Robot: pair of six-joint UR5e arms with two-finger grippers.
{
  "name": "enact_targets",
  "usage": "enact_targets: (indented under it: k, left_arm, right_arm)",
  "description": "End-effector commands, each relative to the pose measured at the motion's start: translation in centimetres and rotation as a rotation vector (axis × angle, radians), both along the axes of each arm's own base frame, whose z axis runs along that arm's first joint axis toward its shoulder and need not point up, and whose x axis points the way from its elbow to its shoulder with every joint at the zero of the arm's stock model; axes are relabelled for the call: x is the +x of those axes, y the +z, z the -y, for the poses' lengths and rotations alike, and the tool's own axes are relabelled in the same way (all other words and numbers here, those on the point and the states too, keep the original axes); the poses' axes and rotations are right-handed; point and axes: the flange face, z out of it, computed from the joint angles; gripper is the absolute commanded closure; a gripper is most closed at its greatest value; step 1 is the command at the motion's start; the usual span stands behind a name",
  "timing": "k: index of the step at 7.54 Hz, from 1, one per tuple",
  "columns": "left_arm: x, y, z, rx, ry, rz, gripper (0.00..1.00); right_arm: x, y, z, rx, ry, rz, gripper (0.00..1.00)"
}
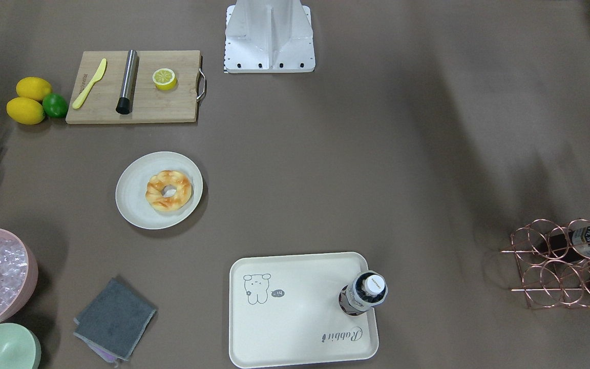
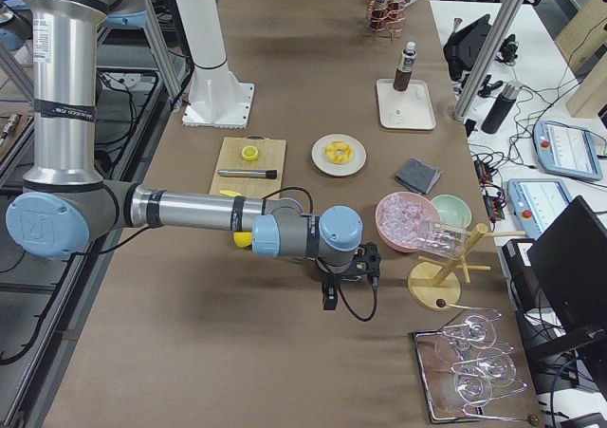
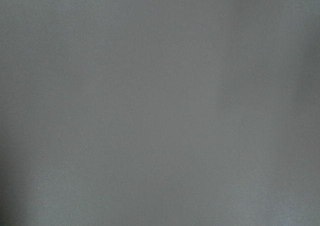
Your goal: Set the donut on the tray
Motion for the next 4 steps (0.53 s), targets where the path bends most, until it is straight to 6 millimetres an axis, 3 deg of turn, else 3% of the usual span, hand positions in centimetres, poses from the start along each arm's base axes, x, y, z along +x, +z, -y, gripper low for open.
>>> enact_targets:
  k: [1,4]
  left_arm:
    - [0.00,-0.15,-0.17,0.000,-0.003,-0.001,0.02]
    - [0.01,-0.52,0.01,0.007,-0.004,-0.004,0.02]
  right_arm:
    - [0.01,0.21,-0.25,-0.004,-0.001,0.000,0.00]
    - [0.01,0.09,-0.03,-0.002,0.000,-0.002,0.00]
